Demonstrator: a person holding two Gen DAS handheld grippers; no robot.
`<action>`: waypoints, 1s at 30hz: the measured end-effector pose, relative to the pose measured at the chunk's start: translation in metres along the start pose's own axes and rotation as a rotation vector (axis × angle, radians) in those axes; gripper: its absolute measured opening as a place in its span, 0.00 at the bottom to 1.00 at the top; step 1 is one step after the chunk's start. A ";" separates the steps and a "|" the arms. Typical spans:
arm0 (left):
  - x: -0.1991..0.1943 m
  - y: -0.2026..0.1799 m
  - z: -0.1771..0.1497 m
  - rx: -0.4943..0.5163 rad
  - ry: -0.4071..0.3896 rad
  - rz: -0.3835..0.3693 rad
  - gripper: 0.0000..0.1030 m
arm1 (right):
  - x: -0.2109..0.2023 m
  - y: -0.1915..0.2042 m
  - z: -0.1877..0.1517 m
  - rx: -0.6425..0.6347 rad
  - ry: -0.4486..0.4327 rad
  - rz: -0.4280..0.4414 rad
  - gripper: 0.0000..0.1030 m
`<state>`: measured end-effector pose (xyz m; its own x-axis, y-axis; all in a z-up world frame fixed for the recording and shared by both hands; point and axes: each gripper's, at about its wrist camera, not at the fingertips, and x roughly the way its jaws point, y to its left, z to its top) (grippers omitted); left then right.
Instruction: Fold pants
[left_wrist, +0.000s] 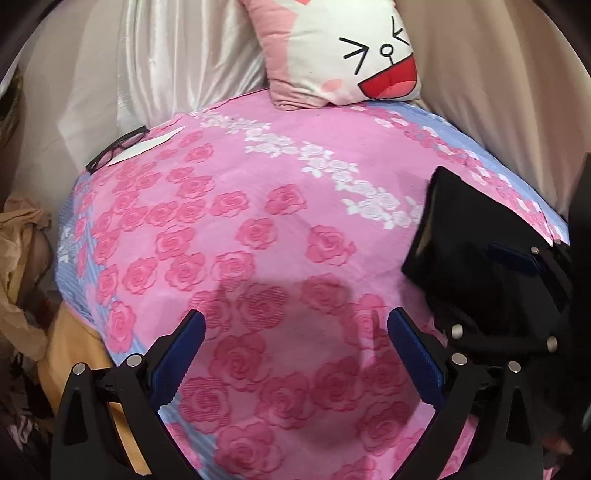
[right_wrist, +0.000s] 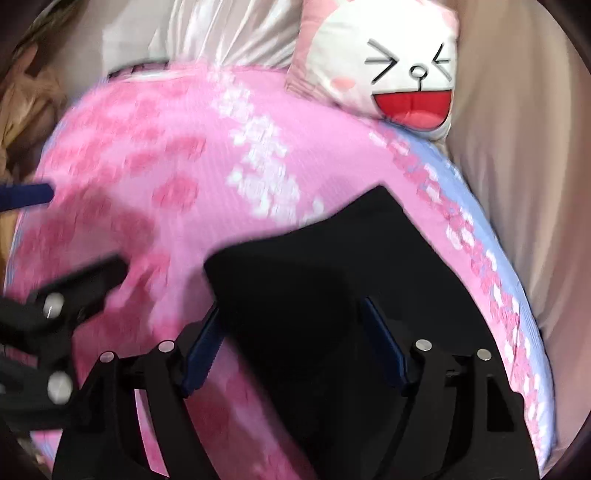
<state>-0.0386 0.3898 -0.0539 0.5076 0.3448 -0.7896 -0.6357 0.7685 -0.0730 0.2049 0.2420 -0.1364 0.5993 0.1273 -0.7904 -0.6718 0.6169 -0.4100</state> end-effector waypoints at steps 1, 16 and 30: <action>-0.001 0.005 0.001 -0.023 -0.002 -0.005 0.94 | 0.003 -0.004 0.002 0.024 0.008 0.027 0.68; -0.038 -0.100 0.029 0.176 -0.065 -0.163 0.94 | -0.099 -0.174 -0.071 0.680 -0.212 0.351 0.16; -0.109 -0.374 -0.053 0.664 -0.058 -0.523 0.95 | -0.217 -0.308 -0.429 1.385 -0.386 0.180 0.16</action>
<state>0.1129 0.0362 0.0269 0.6816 -0.1299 -0.7201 0.1533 0.9876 -0.0331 0.0945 -0.3089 -0.0337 0.7818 0.3424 -0.5212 0.0687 0.7834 0.6177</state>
